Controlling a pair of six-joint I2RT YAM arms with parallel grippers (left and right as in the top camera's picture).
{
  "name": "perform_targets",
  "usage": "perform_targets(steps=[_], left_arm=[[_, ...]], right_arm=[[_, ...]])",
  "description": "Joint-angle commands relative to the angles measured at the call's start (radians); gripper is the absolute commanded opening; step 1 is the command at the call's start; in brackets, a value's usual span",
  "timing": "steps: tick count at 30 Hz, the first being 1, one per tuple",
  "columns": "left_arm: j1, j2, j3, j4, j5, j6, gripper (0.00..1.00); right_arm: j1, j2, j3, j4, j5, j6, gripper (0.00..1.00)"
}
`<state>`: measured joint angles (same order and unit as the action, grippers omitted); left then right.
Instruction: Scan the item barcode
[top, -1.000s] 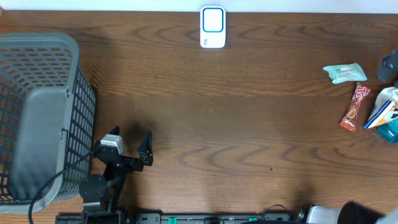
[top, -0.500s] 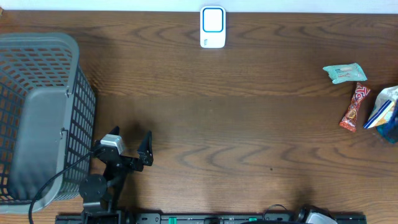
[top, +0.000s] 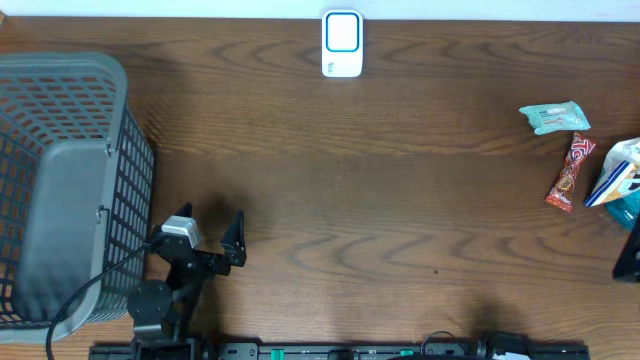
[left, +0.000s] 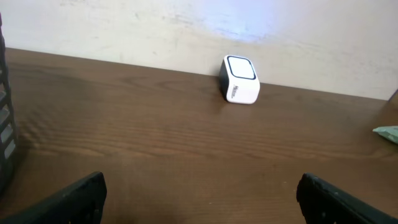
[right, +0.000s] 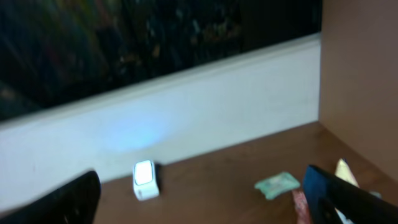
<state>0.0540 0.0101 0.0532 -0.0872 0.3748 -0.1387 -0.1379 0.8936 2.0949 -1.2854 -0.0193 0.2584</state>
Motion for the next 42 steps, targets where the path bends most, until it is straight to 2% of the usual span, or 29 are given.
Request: perform_targets(steps=[1, 10, 19, 25, 30, 35, 39, 42], left_arm=[[-0.005, -0.006, -0.017, -0.029, 0.002, -0.009, 0.98], [-0.005, -0.006, -0.017, -0.029, 0.002, -0.009, 0.98], [-0.005, -0.006, -0.017, -0.029, 0.002, -0.009, 0.98], [-0.005, -0.006, -0.017, -0.029, 0.001, -0.009, 0.98], [-0.005, -0.006, -0.017, -0.029, 0.002, -0.009, 0.98], [-0.005, -0.006, -0.017, -0.029, 0.002, -0.009, 0.98], [-0.005, -0.006, -0.017, -0.029, 0.001, -0.009, 0.98], [-0.005, -0.006, -0.017, -0.029, 0.002, -0.009, 0.98]], right_arm=[[0.025, -0.080, -0.200, 0.099, 0.001, -0.012, 0.99], [0.072, -0.344, -0.790, 0.530, -0.095, -0.011, 0.99], [0.074, -0.649, -1.390, 1.035, -0.096, 0.058, 0.99], [0.074, -0.839, -1.689, 1.301, -0.096, 0.063, 0.99], [0.074, -0.889, -1.889, 1.537, -0.095, 0.069, 0.99], [0.074, -0.889, -2.025, 1.635, -0.071, 0.070, 0.99], [0.074, -0.889, -2.091, 1.633, -0.036, 0.070, 0.99], [0.074, -0.889, -2.089, 1.551, -0.030, 0.068, 0.99]])
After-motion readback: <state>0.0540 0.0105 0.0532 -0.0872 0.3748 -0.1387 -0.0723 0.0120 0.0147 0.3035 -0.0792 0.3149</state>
